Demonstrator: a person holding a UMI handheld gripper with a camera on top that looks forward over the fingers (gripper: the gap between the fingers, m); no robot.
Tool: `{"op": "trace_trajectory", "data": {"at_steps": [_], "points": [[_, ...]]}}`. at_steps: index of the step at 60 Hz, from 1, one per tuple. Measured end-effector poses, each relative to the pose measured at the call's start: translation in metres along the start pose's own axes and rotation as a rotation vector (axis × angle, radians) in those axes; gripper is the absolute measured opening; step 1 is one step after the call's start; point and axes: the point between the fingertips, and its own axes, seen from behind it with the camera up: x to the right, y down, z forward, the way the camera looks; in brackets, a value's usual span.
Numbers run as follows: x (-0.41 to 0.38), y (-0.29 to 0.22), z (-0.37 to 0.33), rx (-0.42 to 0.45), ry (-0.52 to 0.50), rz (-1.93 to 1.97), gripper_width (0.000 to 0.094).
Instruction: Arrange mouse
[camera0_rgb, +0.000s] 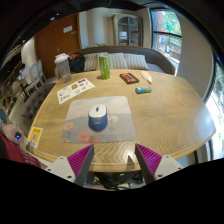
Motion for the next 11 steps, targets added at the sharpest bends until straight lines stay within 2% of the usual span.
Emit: {"op": "trace_trajectory", "data": {"at_steps": [11], "points": [[0.039,0.047,-0.037,-0.058,0.037,0.030,0.0843]]}}
